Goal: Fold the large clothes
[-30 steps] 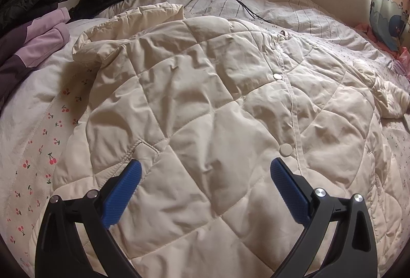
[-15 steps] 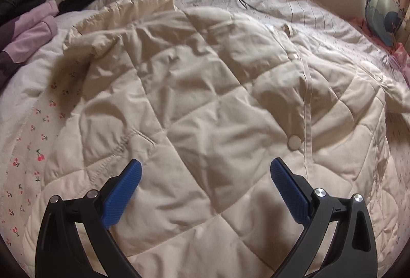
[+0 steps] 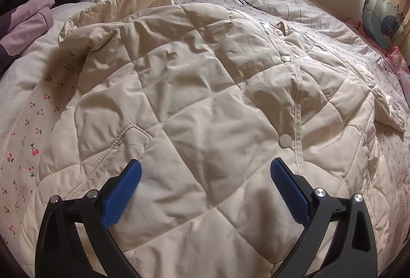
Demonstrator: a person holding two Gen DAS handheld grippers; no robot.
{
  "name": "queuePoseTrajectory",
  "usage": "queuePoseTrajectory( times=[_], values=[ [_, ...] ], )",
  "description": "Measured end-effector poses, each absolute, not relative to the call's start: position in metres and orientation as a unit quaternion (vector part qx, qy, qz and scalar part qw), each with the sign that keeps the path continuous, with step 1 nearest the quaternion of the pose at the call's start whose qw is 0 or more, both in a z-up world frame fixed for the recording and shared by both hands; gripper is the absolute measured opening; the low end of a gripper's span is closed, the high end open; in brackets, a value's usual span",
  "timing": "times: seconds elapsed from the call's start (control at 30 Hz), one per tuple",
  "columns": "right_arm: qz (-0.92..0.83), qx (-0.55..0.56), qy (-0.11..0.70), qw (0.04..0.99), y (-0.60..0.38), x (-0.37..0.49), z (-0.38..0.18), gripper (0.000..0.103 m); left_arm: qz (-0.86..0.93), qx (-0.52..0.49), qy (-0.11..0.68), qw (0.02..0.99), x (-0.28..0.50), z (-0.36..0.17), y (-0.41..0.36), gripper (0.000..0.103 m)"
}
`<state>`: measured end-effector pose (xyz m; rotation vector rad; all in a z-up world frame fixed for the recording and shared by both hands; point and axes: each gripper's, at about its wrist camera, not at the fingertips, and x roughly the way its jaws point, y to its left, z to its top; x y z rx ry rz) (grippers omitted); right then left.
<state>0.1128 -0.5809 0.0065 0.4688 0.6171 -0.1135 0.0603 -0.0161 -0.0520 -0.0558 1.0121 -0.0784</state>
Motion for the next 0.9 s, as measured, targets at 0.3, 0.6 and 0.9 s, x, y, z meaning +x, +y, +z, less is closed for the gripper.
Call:
queuePoseTrajectory(
  times=[0.3, 0.6, 0.9],
  values=[
    [-0.027, 0.254, 0.434, 0.864, -0.457, 0.162, -0.104, 0.058, 0.012, 0.004, 0.407, 0.913, 0.057, -0.005, 0.017, 0.097],
    [0.137, 0.302, 0.36, 0.872, -0.346, 0.046, -0.051, 0.08, 0.013, 0.179, 0.364, 0.914, 0.233, 0.081, 0.027, 0.097],
    [0.161, 0.324, 0.411, 0.837, -0.329, 0.052, -0.095, 0.08, 0.081, 0.376, 0.527, 0.758, 0.408, -0.056, 0.018, 0.08]
  ],
)
